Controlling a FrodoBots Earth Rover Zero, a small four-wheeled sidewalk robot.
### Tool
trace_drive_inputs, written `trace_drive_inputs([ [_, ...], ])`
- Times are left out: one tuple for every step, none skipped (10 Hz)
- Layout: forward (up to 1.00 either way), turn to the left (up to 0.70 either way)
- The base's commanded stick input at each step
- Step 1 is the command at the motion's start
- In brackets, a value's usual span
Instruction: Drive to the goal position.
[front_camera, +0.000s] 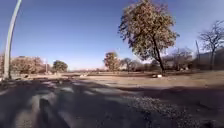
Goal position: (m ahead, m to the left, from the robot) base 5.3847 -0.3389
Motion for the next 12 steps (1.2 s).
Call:
trace_drive_inputs([
  [0.50,0.00],
  [0.50,0.00],
  [0.50,0.00],
  [0.50,0.00],
  [0.50,0.00],
  [0.50,0.00],
  [0.50,0.00],
  [0.50,0.00],
  [0.50,0.00],
  [0.50,0.00],
  [0.50,0.27],
  [0.50,0.43],
])
